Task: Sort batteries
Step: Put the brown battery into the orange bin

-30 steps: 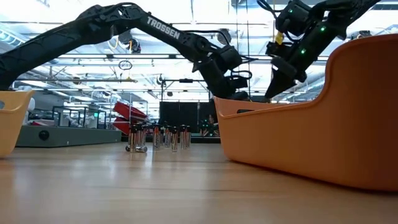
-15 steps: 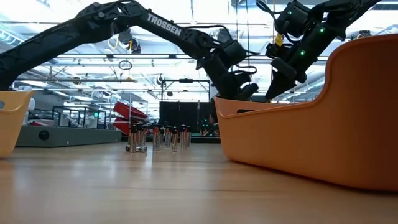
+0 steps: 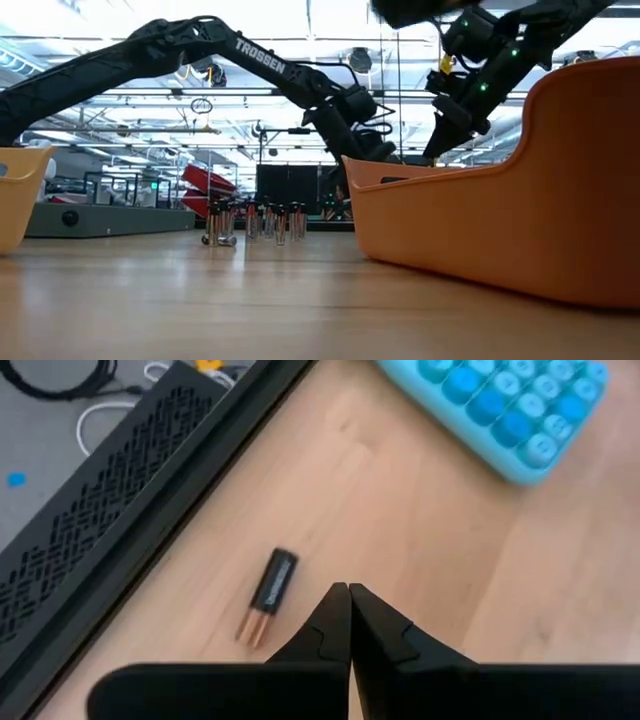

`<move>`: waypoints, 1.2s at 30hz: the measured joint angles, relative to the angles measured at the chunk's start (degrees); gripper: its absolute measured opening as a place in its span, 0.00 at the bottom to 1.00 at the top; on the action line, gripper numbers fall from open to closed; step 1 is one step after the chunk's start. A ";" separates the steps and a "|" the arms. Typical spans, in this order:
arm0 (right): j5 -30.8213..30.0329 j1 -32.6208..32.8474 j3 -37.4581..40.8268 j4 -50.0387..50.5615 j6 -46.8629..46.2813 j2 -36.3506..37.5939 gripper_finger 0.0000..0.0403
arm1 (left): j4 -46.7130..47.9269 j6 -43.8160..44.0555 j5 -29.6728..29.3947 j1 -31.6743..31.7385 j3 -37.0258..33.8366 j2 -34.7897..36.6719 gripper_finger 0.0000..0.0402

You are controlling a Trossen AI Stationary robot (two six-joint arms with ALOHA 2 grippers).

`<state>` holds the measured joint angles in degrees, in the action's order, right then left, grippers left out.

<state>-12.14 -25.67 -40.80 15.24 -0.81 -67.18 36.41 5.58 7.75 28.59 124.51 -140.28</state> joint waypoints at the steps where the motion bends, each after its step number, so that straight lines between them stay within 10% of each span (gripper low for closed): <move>1: 1.75 -1.04 0.65 -0.80 0.08 -0.06 0.32 | -0.14 -0.01 0.04 -0.19 0.02 0.01 0.01; 17: 18.34 -16.67 0.64 -10.00 11.89 -7.48 0.32 | -11.03 -13.52 -9.81 -5.99 -4.31 12.60 0.01; 36: 21.31 -24.63 -27.18 11.63 34.01 -27.92 0.20 | -50.02 -11.99 -18.00 -15.62 -58.76 43.70 0.01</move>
<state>9.17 -50.30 -67.97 26.86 33.19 -95.10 -13.61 -6.41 -10.25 12.97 65.75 -96.58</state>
